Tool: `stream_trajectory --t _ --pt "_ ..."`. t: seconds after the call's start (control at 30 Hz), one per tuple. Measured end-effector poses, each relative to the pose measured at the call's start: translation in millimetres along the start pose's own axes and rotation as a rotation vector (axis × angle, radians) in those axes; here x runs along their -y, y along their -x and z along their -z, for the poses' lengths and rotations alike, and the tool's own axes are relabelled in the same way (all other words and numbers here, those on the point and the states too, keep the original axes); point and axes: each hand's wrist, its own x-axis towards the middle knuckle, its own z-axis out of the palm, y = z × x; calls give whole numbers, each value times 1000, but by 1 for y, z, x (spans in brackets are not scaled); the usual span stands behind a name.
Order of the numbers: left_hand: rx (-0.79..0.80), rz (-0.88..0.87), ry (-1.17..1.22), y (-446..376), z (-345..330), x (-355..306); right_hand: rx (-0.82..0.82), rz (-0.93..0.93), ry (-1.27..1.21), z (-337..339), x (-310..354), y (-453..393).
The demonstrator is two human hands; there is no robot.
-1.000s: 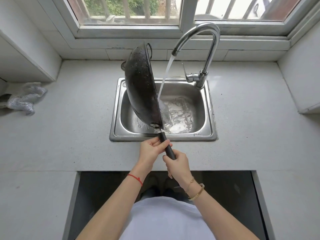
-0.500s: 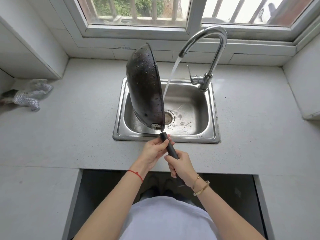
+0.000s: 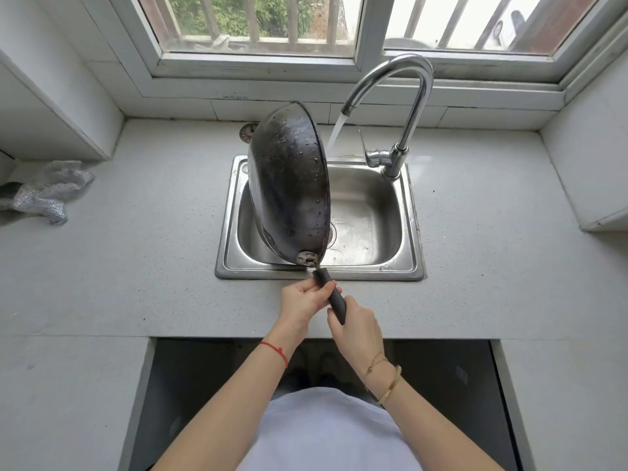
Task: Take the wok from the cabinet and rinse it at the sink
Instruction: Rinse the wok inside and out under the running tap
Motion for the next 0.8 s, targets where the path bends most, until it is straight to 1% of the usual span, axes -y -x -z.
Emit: stream_trajectory --t 0.03,0.07,0.2,0.4,0.57,0.8 --pt "-2 0 -6 -1 -2 1 -44 3 105 -1 -1 1" --pt "-2 -2 -7 -2 -4 2 -80 10 157 -1 -1 2" --pt "-20 -19 -43 -4 -12 6 -106 16 159 3 -8 -3" --pt "-3 -129 -157 -2 -16 16 -43 30 -34 7 -21 -9" --pt "31 -135 -211 0 -17 22 -14 43 -166 9 -24 -12" --pt "-22 -133 -267 3 -12 23 46 -41 -375 -7 -29 -8"
